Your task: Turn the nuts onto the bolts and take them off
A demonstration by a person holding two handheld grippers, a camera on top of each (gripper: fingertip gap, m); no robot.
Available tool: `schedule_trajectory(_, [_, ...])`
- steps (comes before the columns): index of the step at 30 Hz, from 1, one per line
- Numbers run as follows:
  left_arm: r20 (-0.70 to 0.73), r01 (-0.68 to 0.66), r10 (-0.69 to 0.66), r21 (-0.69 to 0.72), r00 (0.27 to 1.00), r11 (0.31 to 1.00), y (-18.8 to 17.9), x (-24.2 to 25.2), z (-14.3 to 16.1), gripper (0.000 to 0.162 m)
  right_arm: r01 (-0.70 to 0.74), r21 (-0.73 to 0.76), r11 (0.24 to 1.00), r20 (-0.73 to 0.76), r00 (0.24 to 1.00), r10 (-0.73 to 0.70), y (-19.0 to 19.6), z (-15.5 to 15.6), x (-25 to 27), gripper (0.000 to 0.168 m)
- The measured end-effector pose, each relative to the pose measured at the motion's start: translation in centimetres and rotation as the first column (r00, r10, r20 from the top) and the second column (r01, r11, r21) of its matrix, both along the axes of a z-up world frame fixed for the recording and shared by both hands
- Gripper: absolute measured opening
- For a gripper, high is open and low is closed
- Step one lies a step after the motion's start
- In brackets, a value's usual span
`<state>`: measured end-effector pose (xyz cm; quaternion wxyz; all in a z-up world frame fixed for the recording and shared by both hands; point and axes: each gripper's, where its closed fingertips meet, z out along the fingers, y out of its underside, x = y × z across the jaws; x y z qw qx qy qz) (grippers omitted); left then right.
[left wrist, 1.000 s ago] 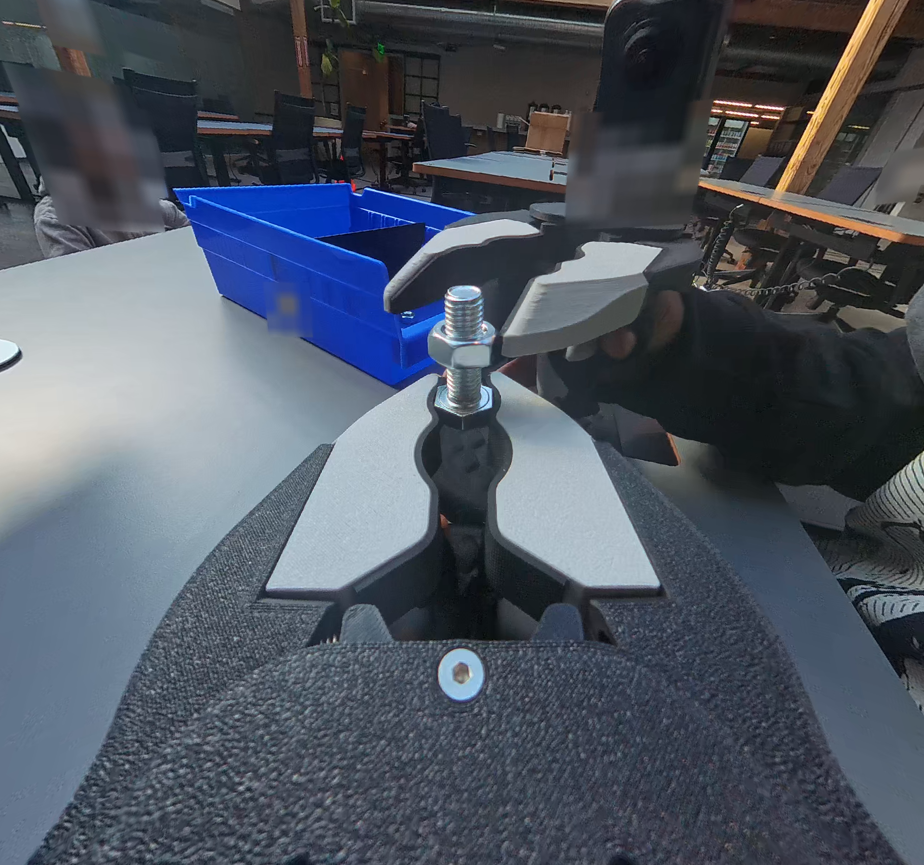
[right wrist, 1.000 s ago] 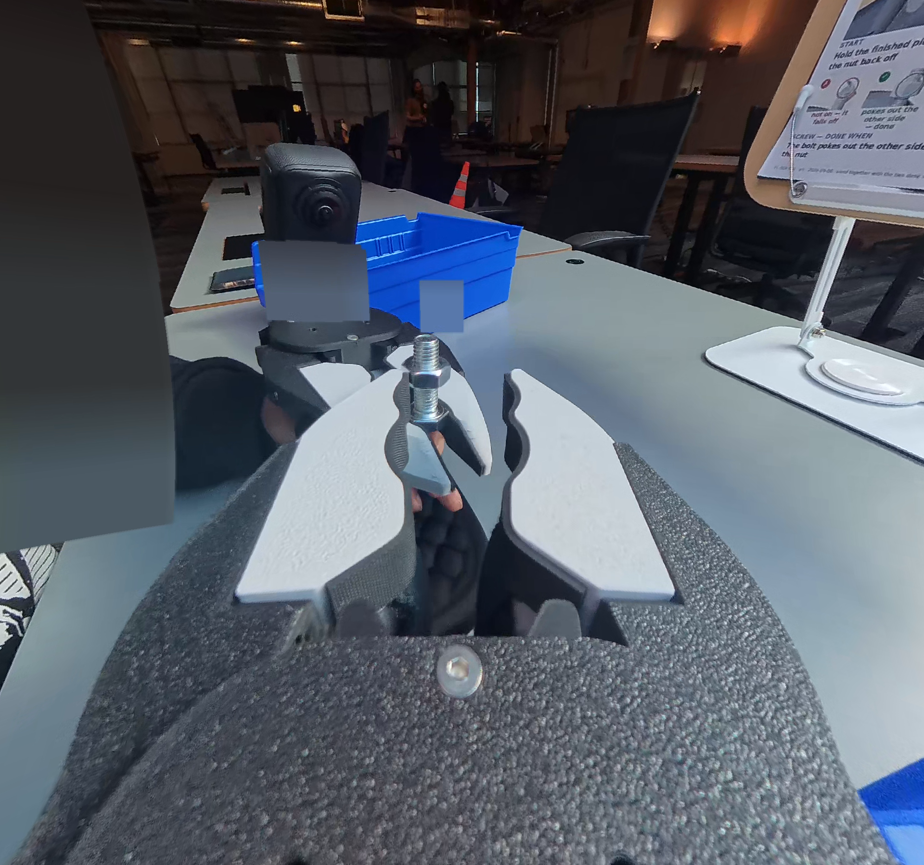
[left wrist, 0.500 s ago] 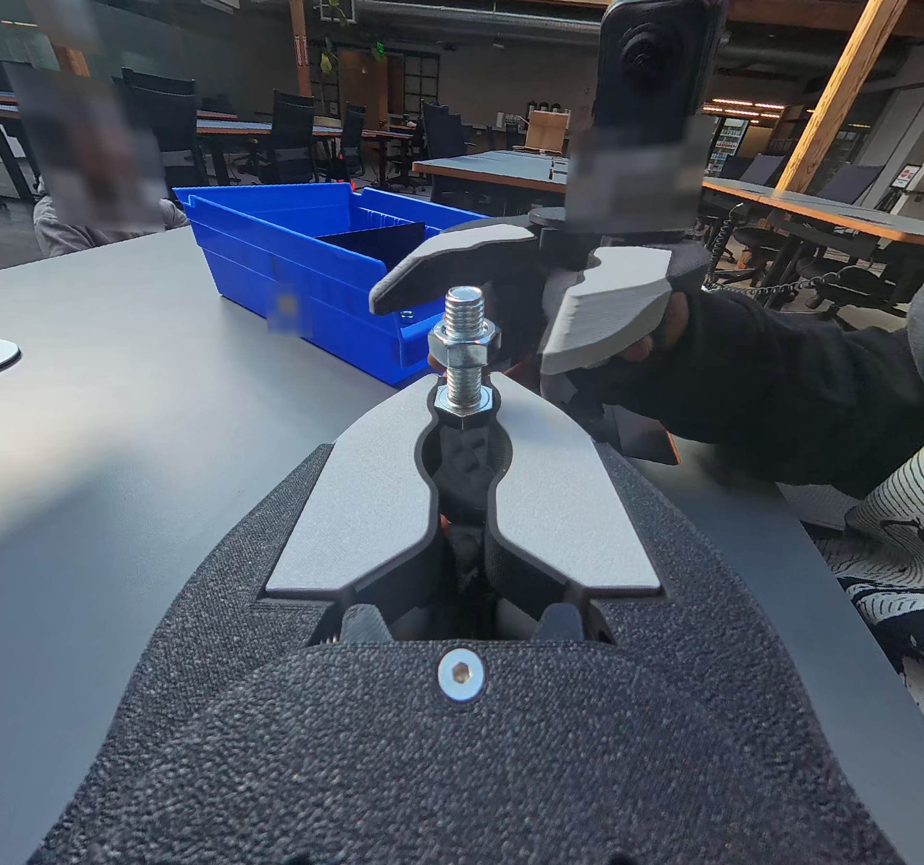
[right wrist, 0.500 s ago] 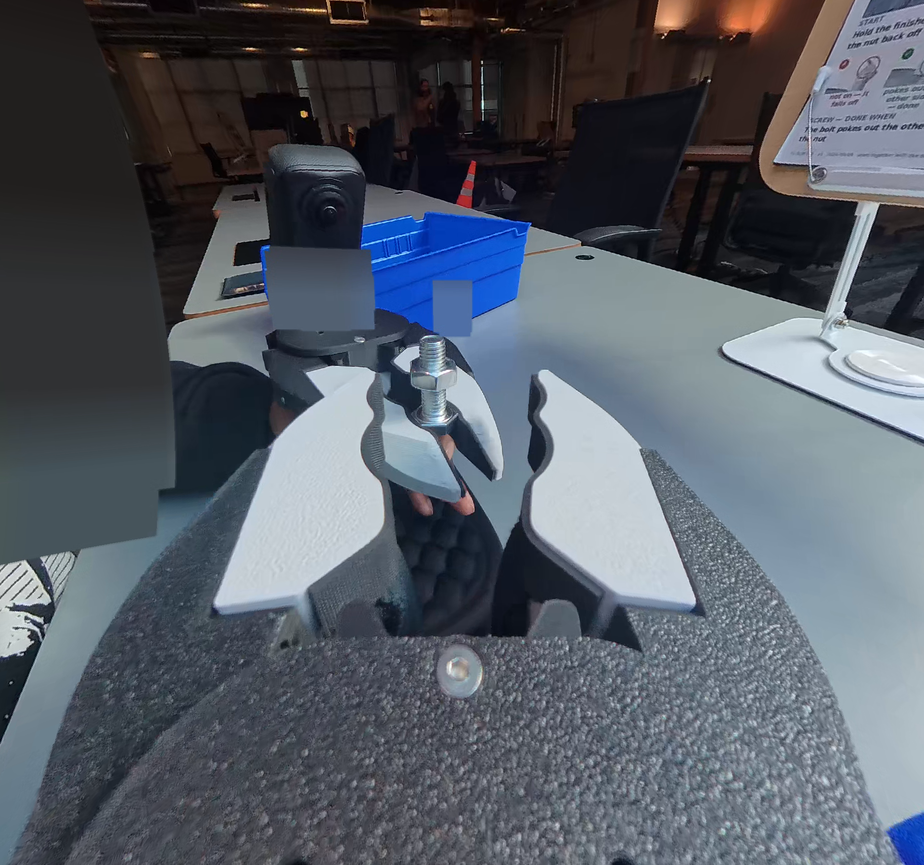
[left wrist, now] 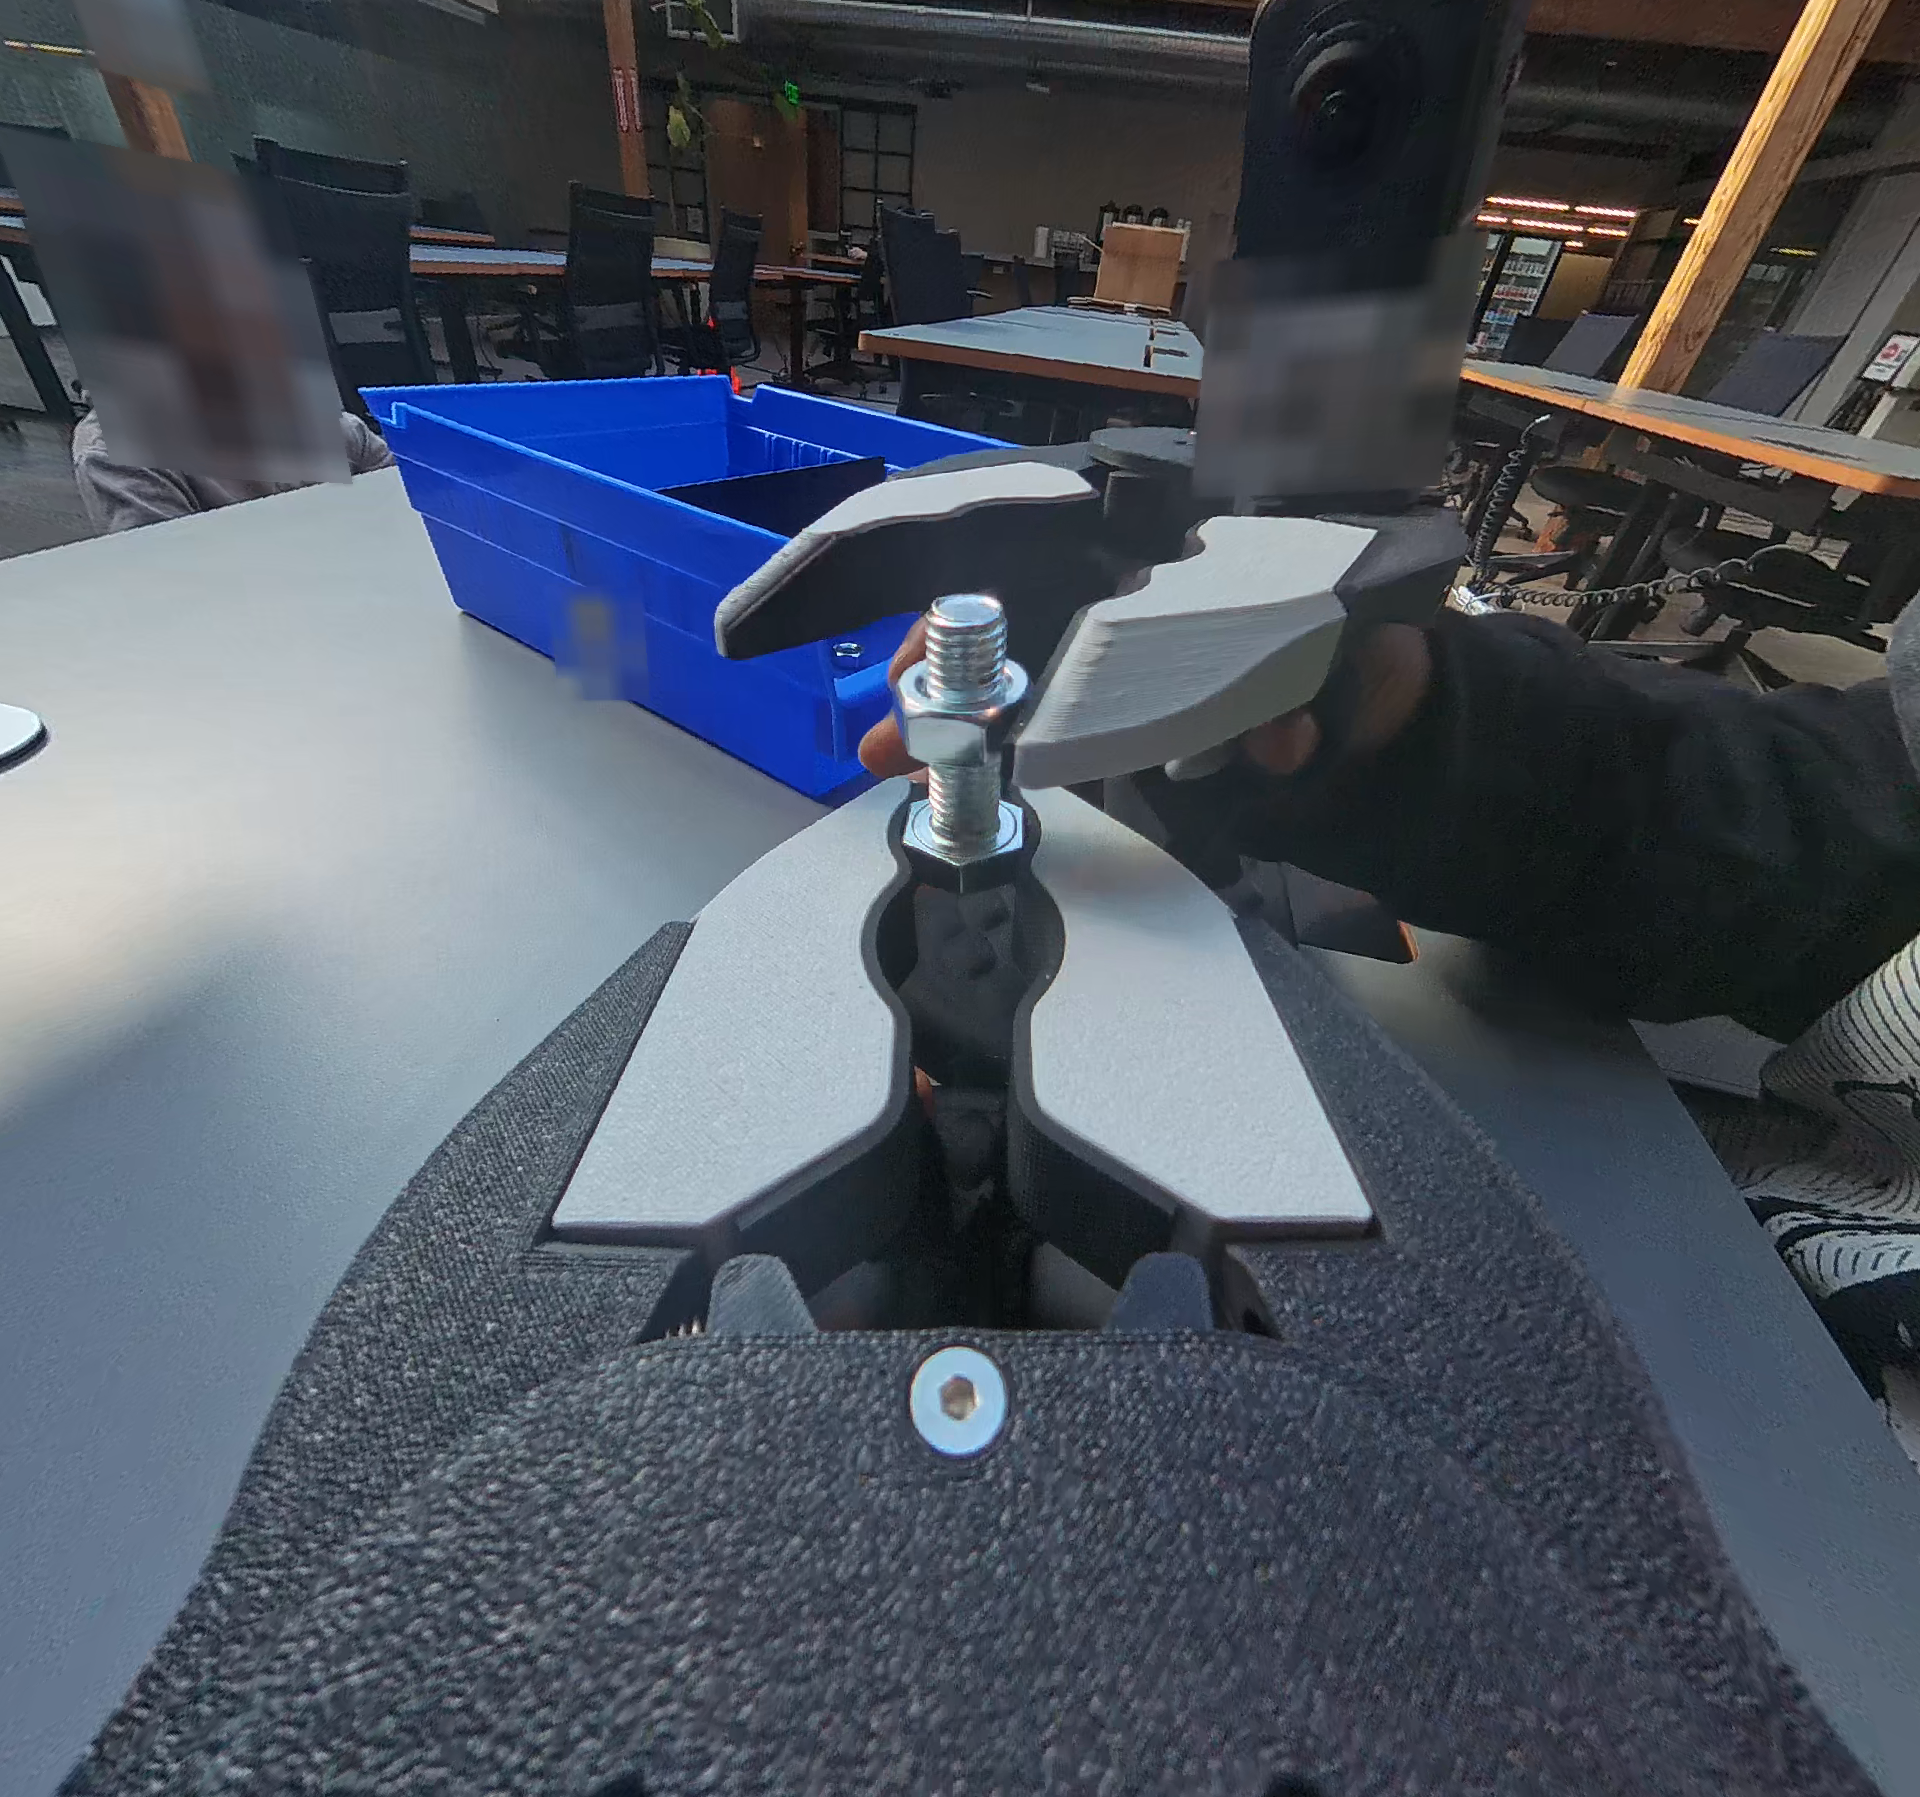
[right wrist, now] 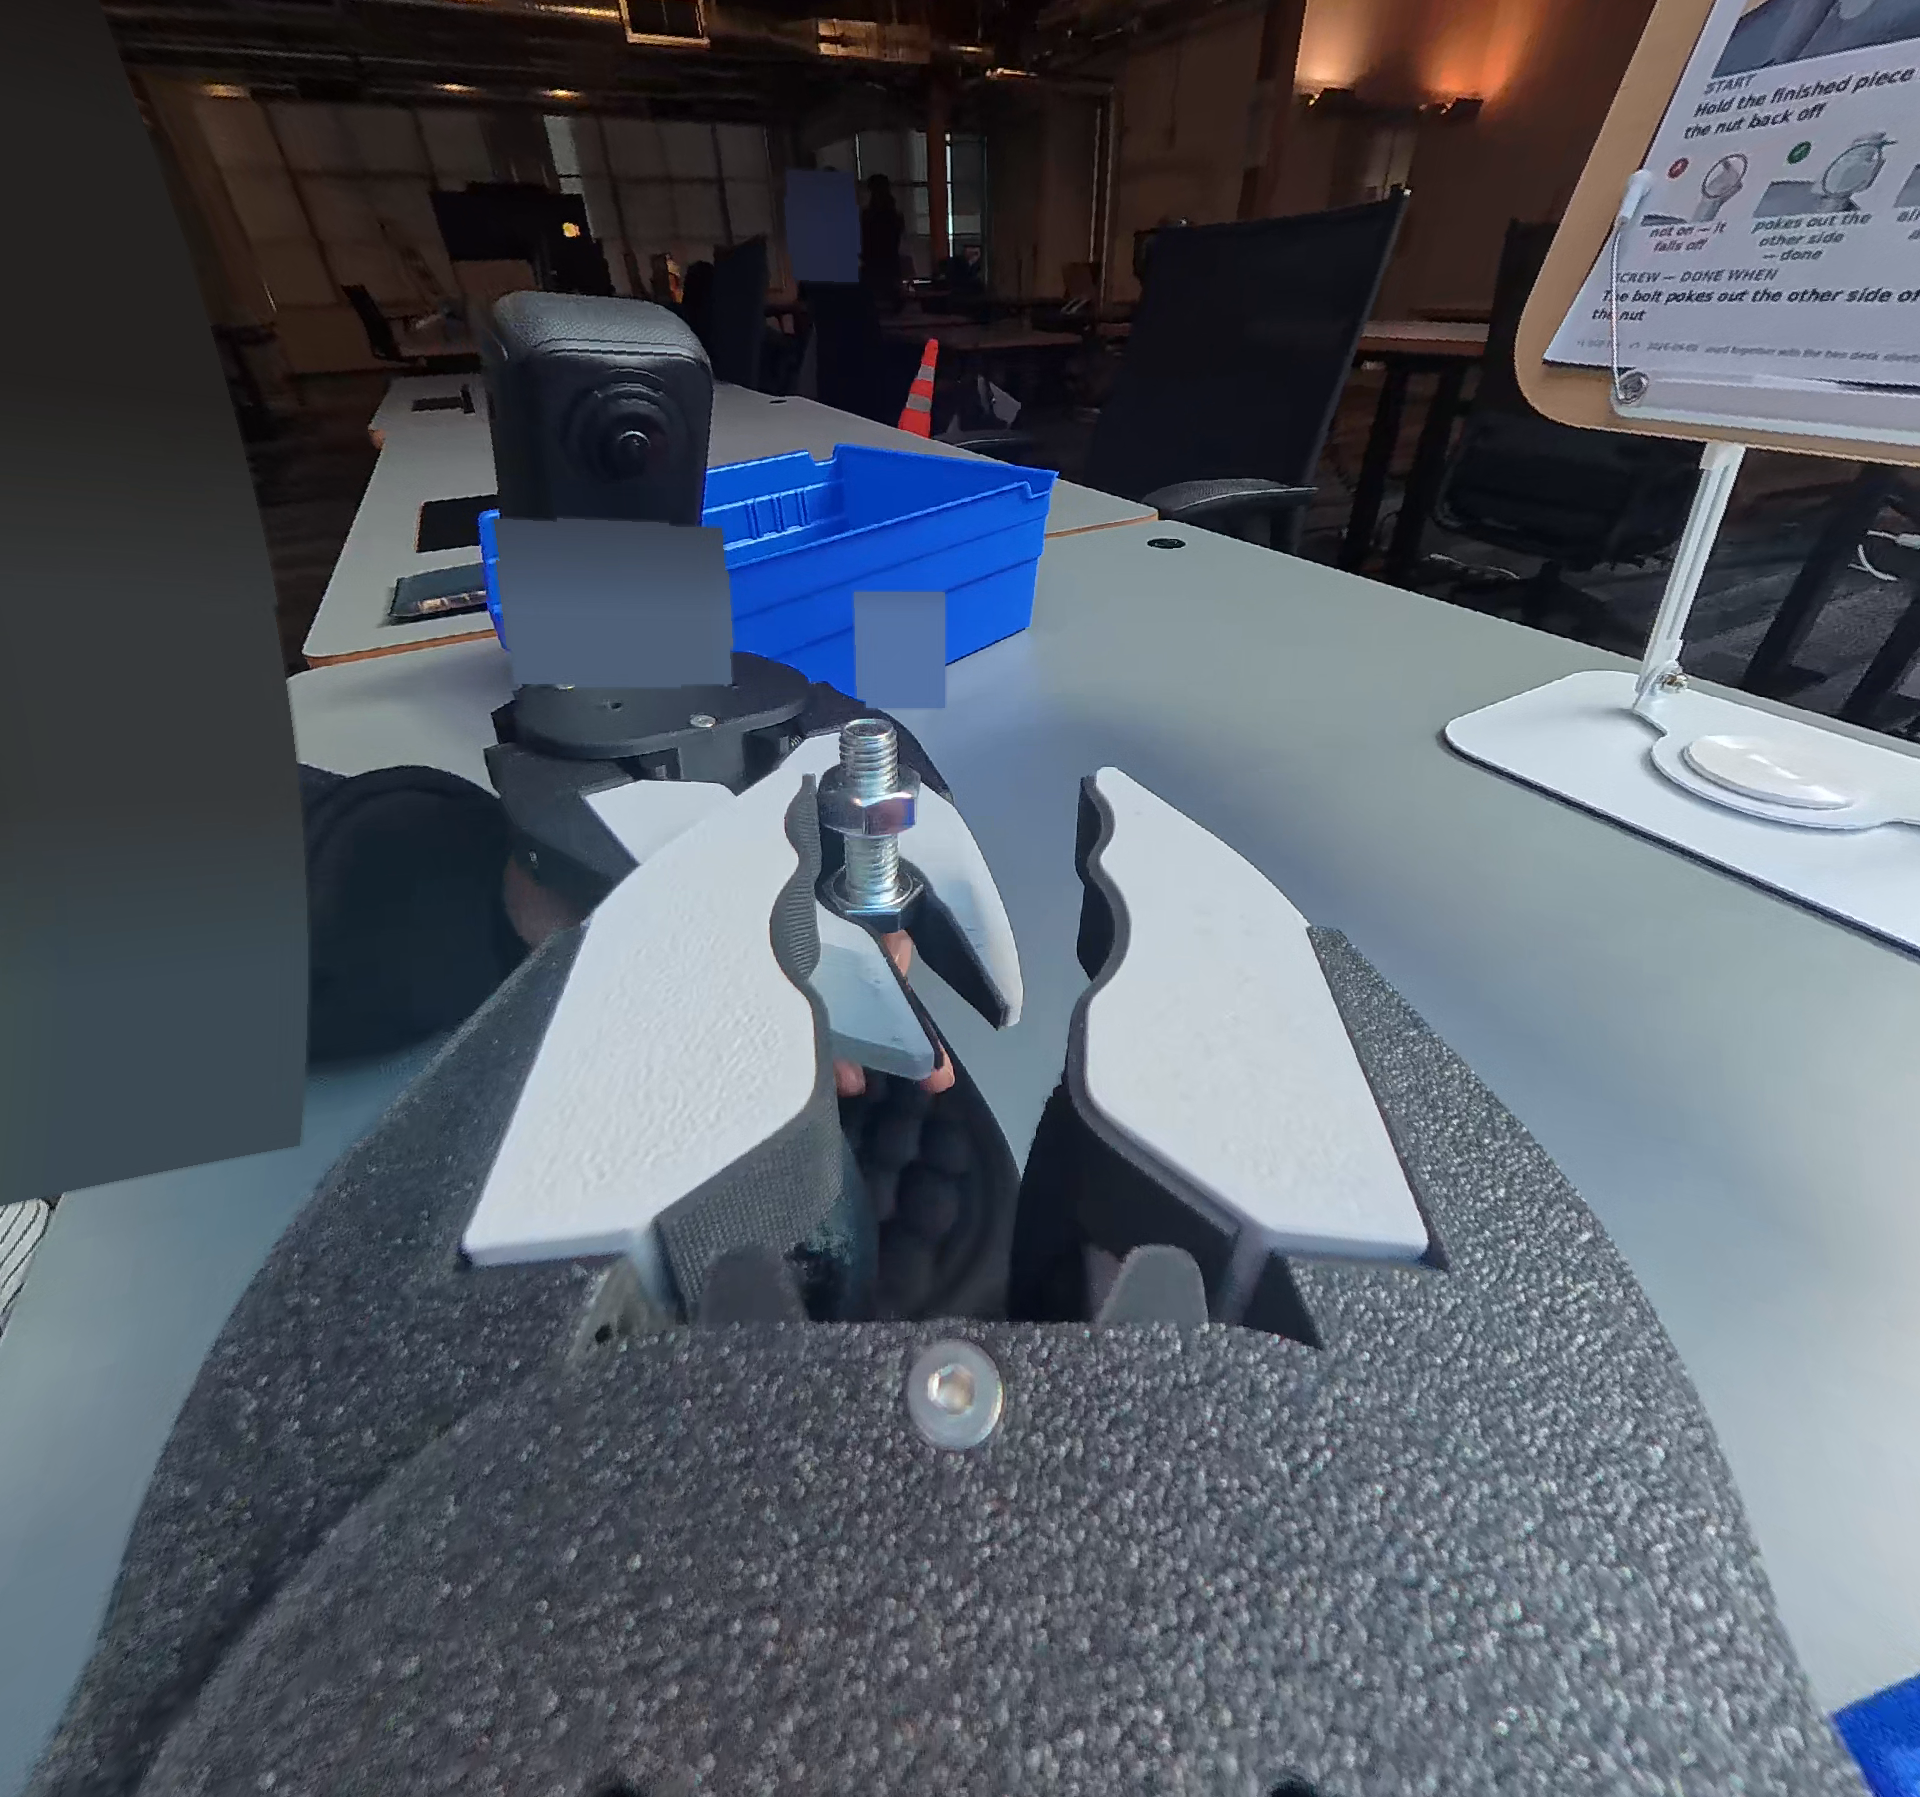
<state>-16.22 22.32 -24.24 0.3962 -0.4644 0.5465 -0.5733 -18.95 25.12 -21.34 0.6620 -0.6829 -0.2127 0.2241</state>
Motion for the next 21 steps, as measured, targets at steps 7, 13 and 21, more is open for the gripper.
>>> schedule_trajectory(7, [-0.003, 0.002, -0.002, 0.003, 1.000, 1.000, 0.0, 0.0, 0.0, 0.013, 0.012, 0.035, 0.999, 0.018, 1.000, -0.012, -1.4, 0.3, 1.2, 0.010])
schedule_trajectory(13, [-0.002, 0.000, 0.000, 0.009, 1.000, 1.000, 0.0, 0.1, -0.1, 0.013, 0.024, 0.032, 0.999, 0.040, 0.999, -0.025, -1.6, 0.2, 1.8, 0.005])
schedule_trajectory(21, [-0.002, -0.001, 0.001, 0.014, 1.000, 1.000, -0.1, 0.1, -0.1, 0.013, -0.023, 0.006, 1.000, -0.002, 1.000, 0.023, -0.4, -0.1, -0.7, 0.056])
